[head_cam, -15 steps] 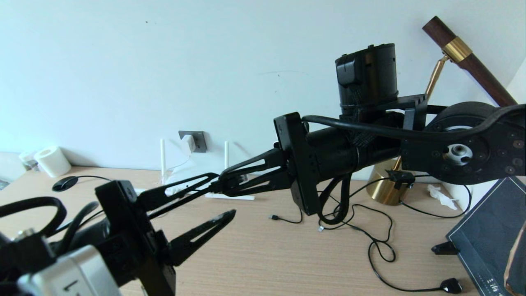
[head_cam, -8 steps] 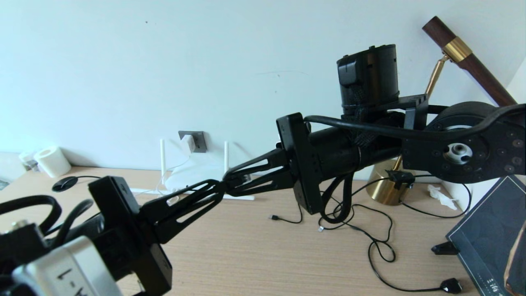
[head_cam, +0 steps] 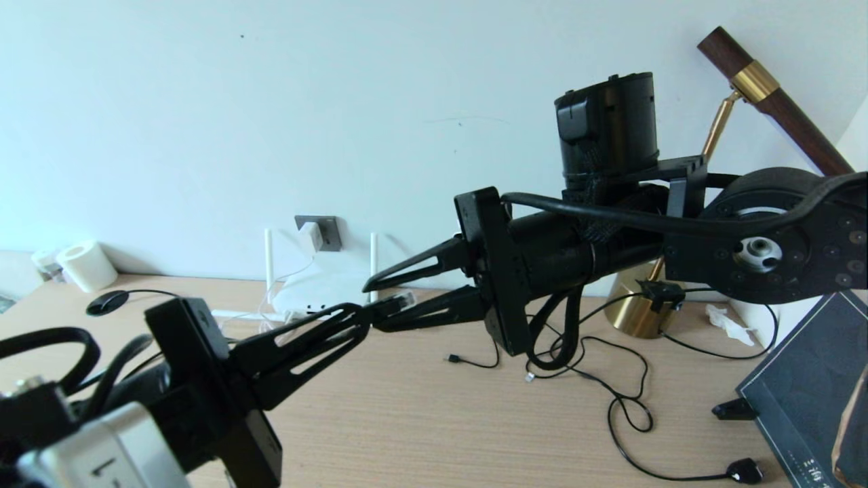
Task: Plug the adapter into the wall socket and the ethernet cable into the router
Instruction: Hand it to the other hand, then align cable and router interface
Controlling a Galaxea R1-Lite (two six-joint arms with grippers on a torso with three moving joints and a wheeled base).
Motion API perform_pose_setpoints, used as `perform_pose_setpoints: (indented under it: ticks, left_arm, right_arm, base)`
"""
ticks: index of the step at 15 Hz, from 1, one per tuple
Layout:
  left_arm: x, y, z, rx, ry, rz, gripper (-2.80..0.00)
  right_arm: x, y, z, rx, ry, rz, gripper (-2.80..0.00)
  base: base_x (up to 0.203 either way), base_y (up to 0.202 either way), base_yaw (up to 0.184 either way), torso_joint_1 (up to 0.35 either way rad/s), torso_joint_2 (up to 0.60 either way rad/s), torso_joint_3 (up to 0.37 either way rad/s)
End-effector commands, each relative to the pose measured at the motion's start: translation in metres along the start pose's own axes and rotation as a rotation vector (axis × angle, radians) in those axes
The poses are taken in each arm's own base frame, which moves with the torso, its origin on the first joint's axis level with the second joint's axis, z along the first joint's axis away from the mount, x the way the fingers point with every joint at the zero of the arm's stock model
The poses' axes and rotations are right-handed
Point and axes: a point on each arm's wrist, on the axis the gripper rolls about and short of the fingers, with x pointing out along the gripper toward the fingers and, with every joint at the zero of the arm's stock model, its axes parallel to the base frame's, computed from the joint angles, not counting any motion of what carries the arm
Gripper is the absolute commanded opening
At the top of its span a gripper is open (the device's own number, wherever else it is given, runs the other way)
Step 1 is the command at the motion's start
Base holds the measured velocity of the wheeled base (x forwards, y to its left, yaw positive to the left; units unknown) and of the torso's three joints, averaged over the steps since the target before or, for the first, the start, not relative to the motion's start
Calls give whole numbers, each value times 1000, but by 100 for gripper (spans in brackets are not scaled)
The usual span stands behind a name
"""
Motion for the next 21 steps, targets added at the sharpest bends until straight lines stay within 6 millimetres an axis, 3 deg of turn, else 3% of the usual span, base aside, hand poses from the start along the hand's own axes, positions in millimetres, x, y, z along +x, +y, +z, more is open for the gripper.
perform_pose_setpoints:
  ticks: [1, 6, 8, 10, 13, 15, 16, 19, 21]
  left_arm:
    - [0, 0, 0, 7, -5, 6, -280]
    - [-2, 6, 4, 11, -18, 33, -280]
    - [-9, 17, 12, -25, -31, 87, -280]
    - [-7, 36, 21, -160, 15, 185, -280]
    - [-18, 45, 26, -429, 188, 186, -280]
    - [-31, 40, 22, -631, 346, 191, -280]
    - [-34, 37, 17, -699, 417, 211, -280]
    - [-35, 27, -10, -803, 587, 271, -280]
    - [-33, 15, -23, -860, 664, 267, -280]
  right_arm:
    - [0, 0, -1, 8, 8, -2, 0]
    - [-1, -1, -1, -21, 0, -2, 0]
    - [-22, 1, -11, -110, -49, 18, 0]
    - [-63, 7, -23, -295, -266, 47, 0]
    - [-104, -7, -39, -617, -843, -123, 0]
    - [-123, -37, -56, -763, -1220, -438, 0]
    - [-132, -53, -74, -824, -1307, -549, 0]
    - [-150, -118, -132, -1011, -1369, -805, 0]
    - [-161, -177, -158, -1035, -1381, -999, 0]
  base:
    - [0, 0, 0, 0, 0, 0]
    - [0, 0, 0, 0, 0, 0]
    - [0, 0, 0, 0, 0, 0]
    - [0, 0, 0, 0, 0, 0]
    - [0, 0, 0, 0, 0, 0]
    - [0, 0, 0, 0, 0, 0]
    - [0, 0, 0, 0, 0, 0]
    - [0, 0, 0, 0, 0, 0]
    - [0, 0, 0, 0, 0, 0]
